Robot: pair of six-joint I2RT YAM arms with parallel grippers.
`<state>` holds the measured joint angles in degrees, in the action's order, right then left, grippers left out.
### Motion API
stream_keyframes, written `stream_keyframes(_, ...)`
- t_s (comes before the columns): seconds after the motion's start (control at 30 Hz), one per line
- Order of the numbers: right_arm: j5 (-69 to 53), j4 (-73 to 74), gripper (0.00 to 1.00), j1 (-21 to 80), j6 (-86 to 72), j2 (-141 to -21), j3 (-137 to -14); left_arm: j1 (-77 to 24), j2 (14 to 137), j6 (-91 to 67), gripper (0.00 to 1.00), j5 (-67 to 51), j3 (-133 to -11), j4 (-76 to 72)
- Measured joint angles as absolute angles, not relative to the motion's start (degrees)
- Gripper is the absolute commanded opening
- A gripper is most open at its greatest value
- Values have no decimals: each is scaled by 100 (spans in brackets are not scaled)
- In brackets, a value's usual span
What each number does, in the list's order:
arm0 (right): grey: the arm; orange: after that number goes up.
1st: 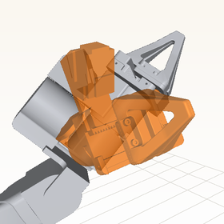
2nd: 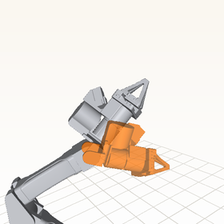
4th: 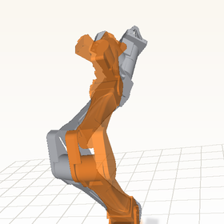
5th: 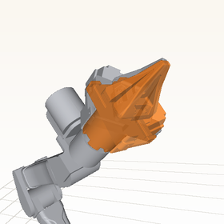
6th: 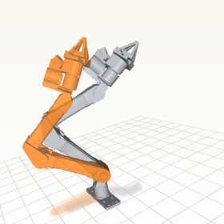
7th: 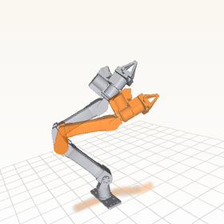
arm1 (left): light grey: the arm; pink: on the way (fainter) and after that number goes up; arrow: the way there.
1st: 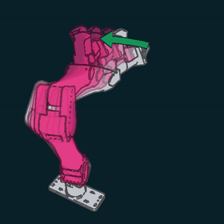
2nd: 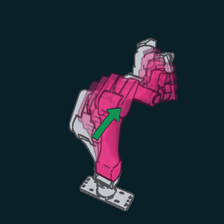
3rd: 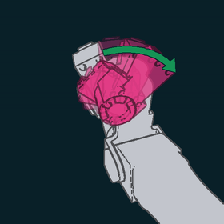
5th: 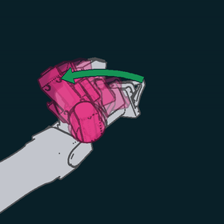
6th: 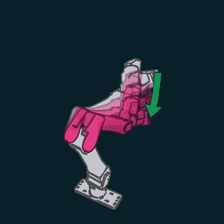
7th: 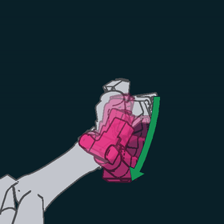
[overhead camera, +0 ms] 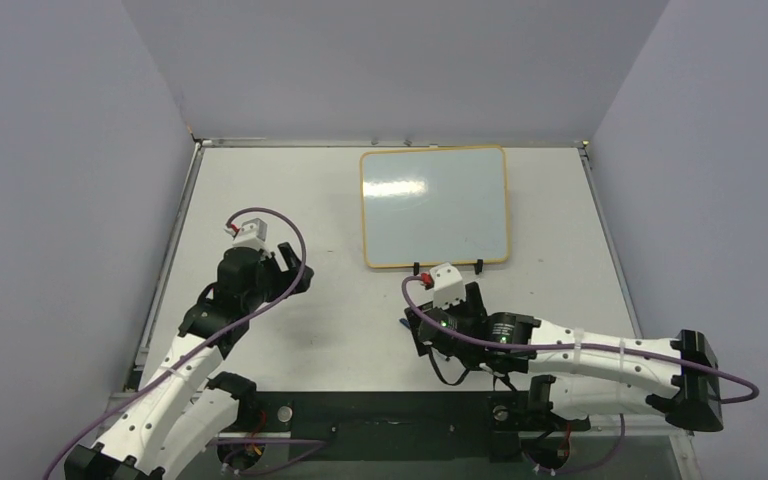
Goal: Write a sentence on the whiteboard
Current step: Pick up the whiteboard marker from the center of the board.
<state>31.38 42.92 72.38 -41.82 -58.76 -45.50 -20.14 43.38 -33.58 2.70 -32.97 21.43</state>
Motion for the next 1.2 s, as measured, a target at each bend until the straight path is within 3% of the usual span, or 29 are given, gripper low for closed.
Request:
stream_keyframes(0.27,3135,3754,86,7277,-4025,-6351,-4436,-2032,4265,-3317,72,176,-3297,2137)
stream_keyframes(0.67,2036,2443,73,6584,-3990,-6580,-3159,-2053,4250,-3269,72,75,-3288,2080)
stream_keyframes(1.2,1251,1986,56,6416,-4023,-7323,-3129,-2053,4239,-3256,72,75,-3282,2080)
